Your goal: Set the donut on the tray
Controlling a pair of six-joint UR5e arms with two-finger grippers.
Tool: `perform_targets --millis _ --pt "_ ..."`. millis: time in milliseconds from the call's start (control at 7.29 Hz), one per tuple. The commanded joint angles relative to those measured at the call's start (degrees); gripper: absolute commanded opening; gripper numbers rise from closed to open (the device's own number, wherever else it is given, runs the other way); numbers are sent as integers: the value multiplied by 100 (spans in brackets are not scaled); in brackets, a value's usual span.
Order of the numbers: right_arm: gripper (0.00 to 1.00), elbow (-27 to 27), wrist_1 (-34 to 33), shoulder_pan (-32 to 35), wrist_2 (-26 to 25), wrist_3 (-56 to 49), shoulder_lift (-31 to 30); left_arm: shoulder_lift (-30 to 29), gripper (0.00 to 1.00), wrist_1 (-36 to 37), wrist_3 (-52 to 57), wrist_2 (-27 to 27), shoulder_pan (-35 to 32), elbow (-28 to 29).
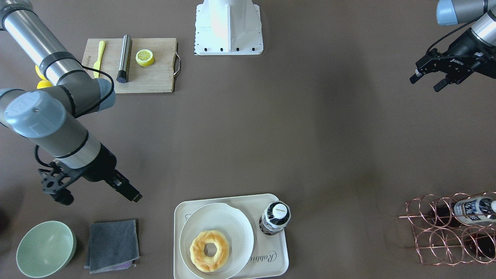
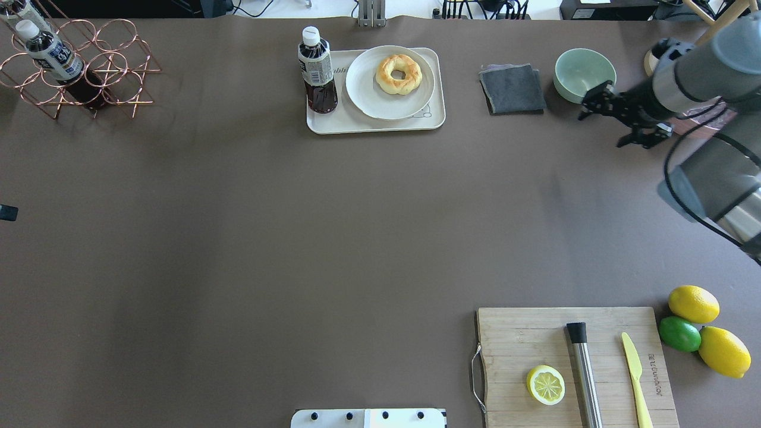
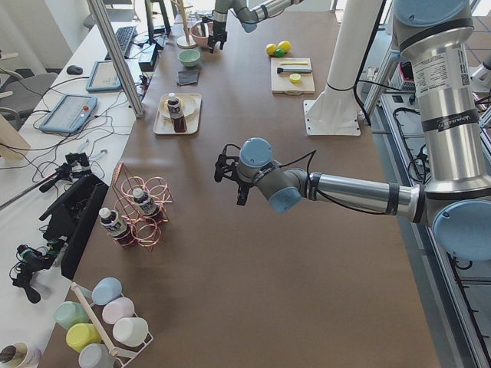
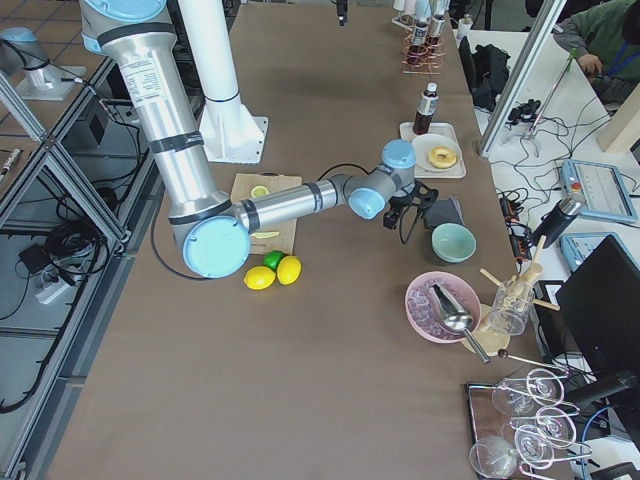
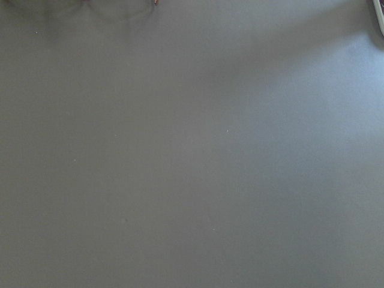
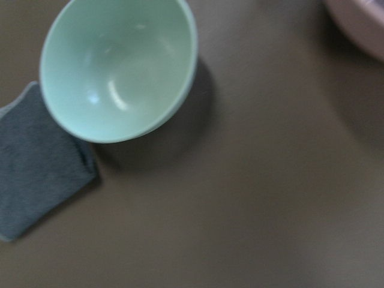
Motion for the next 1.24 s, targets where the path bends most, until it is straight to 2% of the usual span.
perform_targets --millis 0,137,275,412,549,686,824,961,1098 --pt "100 373 -3 1157 231 -3024 -1757 66 98 634 1261 19 -527 135" --pt "100 373 -265 1623 223 -4141 -2058 66 98 1091 1876 54 -799 135" --pt "100 382 -981 2150 153 -5510 -2130 57 98 1530 2413 72 -1010 135" --pt "100 382 -1858 2782 -109 -7125 -2105 39 98 1970 2931 98 -1178 161" --pt "100 382 -2545 3101 -459 -8281 -2000 31 98 2470 3511 238 -1267 170" --pt "100 399 -3040 3435 -463 -8701 -1930 109 98 2745 4239 465 -1485 274" --pt "100 417 -3062 3456 -437 -8697 -2007 153 98 2739 4942 528 -1905 736" --pt "100 417 -3053 3456 -393 -8688 -2034 58 98 2704 5141 494 -2222 1237" --pt "100 408 -3045 3456 -192 -8670 -2034 22 98 2756 5099 450 -2399 1216"
